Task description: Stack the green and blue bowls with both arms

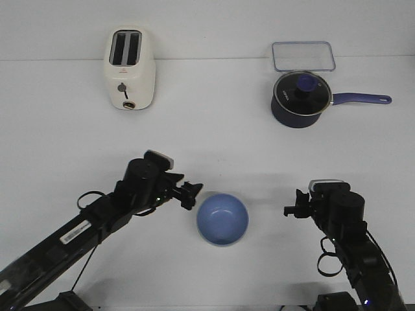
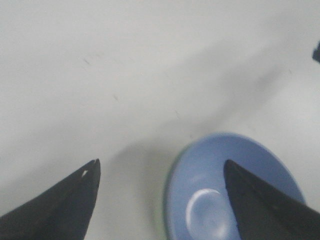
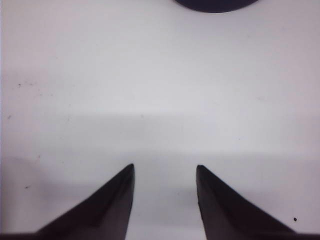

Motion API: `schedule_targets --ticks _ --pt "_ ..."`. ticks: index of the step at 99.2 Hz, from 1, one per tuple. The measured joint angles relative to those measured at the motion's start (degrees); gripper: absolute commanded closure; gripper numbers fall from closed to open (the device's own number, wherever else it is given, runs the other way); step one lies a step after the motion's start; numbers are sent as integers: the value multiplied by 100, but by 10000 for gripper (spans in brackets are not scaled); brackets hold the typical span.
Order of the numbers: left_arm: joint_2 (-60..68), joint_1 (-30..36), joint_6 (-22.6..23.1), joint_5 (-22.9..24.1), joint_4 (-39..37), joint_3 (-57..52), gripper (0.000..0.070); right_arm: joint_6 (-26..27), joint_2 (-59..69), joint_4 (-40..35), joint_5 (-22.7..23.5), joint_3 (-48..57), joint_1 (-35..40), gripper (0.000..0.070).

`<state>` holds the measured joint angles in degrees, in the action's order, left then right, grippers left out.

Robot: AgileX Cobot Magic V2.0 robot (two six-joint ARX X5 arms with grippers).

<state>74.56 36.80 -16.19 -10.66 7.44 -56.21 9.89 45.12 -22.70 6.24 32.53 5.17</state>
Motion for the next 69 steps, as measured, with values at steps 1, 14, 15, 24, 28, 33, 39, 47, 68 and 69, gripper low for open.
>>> schedule_targets --ticks 1,14,15,24,28,33,39,47,68,69 --pt "-52 -24 24 72 15 0 340 0 0 4 7 0 0 455" --pt "-789 -422 391 1082 208 0 681 7 -181 212 190 0 0 700" --pt "-844 -457 424 1141 227 0 682 7 -205 227 208 0 0 700" --pt "-1331 -776 686 1725 470 0 687 4 -490 334 260 0 0 700" --pt "-1539 -927 778 1939 619 2 687 4 -643 404 260 -2 0 700" --pt "-1803 -1128 872 2026 625 83 687 4 -870 557 262 -31 0 700" --pt "-2225 -1355 962 2057 369 426 687 -7 -1268 861 267 -177 0 700" --pt "-2942 -1626 1067 2081 -98 1204 688 -96 -1971 1121 264 -485 0 700" --pt "-4953 -2199 1130 2083 -1539 3298 688 -188 -3375 1353 -151 -1067 2 700" --pt "-5025 -2218 1119 2083 -1565 3346 688 -188 -3388 1351 -175 -1071 2 700"
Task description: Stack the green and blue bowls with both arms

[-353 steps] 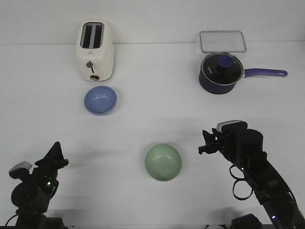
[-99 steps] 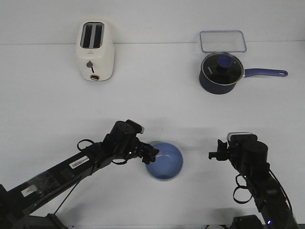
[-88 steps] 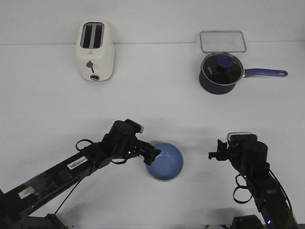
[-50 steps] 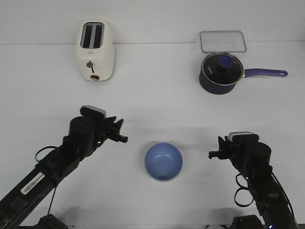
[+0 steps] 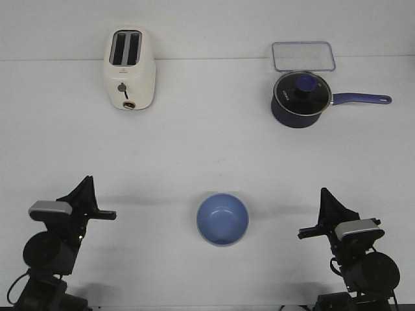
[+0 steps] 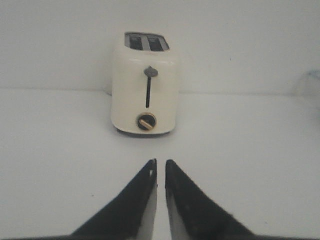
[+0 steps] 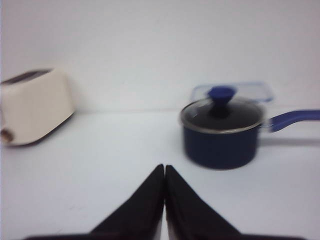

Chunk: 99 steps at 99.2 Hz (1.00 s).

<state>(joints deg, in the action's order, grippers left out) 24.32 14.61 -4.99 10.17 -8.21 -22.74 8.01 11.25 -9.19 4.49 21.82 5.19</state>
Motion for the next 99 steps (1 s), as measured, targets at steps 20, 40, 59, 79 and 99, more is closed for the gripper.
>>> schedule_targets --ticks 20,40,59,79,99 --pt "-564 -160 -46 2 -129 55 685 -9 -15 48 -138 -13 0 700" --pt "-750 -160 -46 0 -120 55 685 -9 -15 48 -149 -13 0 700" --pt "-785 -160 -46 2 -118 55 685 -11 -15 48 -149 -13 0 700" --pt "-785 -160 -46 0 -118 55 685 -9 -15 48 -149 -13 0 700" --pt "-824 -160 87 0 109 55 685 -11 -15 48 -149 -13 0 700"
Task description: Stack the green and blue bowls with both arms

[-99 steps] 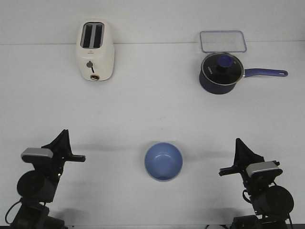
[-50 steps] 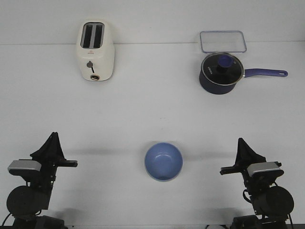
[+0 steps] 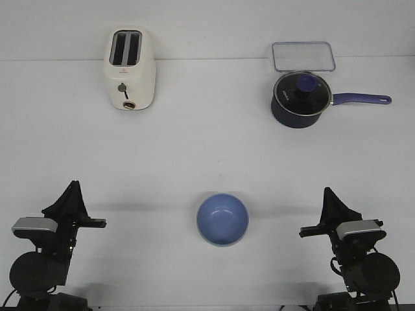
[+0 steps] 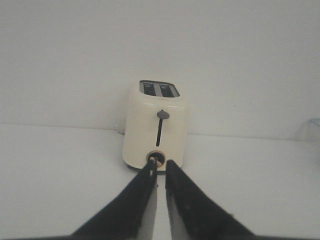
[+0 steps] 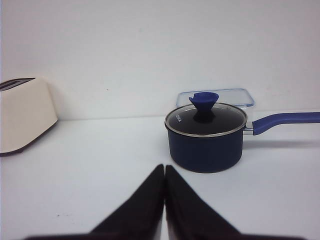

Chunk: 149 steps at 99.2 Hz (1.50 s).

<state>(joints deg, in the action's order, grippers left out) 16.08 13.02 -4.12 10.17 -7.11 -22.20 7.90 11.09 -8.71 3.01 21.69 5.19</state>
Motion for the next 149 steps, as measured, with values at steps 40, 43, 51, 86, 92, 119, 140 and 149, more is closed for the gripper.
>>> schedule_targets --ticks 40,43,51,86,92,119,140,149 --pt "-1231 -1180 186 -1152 -407 1882 685 0 0 0 -2 0 0 700" --pt "-1353 -1189 184 -1152 -409 1982 685 0 0 0 -2 0 0 700" --pt "-1563 -1189 184 -1150 -315 2026 685 0 -4 -2 0 0 0 700" --pt "-1576 -1211 361 -1145 -269 2024 685 0 -9 0 -2 0 0 700" --pt "-1576 -1211 363 -1143 -269 2024 685 0 -9 2 -2 0 0 700" --pt "-1576 -1211 363 -1145 -269 2024 685 0 -9 2 -2 0 0 700" --pt "-1576 -1211 363 -1143 -269 2024 685 0 -9 0 0 0 0 700" --pt "-1576 -1211 363 -1143 -269 2024 685 -15 -9 0 -2 0 0 700"
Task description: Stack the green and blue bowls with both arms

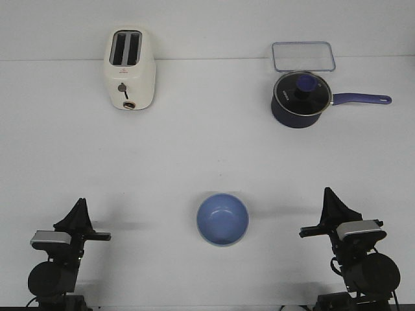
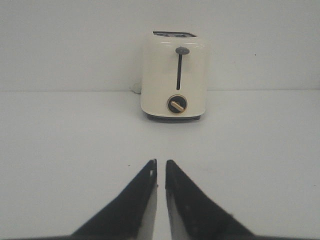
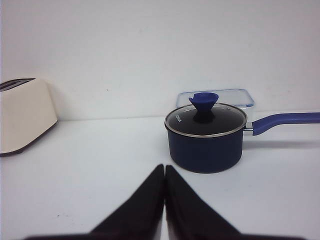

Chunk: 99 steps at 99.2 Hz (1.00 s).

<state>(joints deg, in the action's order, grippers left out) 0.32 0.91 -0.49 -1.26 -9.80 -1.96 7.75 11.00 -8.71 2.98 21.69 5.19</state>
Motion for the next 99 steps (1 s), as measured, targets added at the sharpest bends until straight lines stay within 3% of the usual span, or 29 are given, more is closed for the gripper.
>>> schedule_targets --ticks 20,39,53,99 --pt "0 0 0 0 0 2 685 -715 -105 70 -284 -101 0 700" --pt "0 0 0 -2 -2 2 685 -1790 -719 428 -299 -1073 -17 700" --pt "0 0 0 0 -2 0 685 -2238 -1108 498 -332 -1696 -142 700" --pt "0 -2 0 -2 0 0 685 -2402 -1095 802 -450 -2083 -192 700"
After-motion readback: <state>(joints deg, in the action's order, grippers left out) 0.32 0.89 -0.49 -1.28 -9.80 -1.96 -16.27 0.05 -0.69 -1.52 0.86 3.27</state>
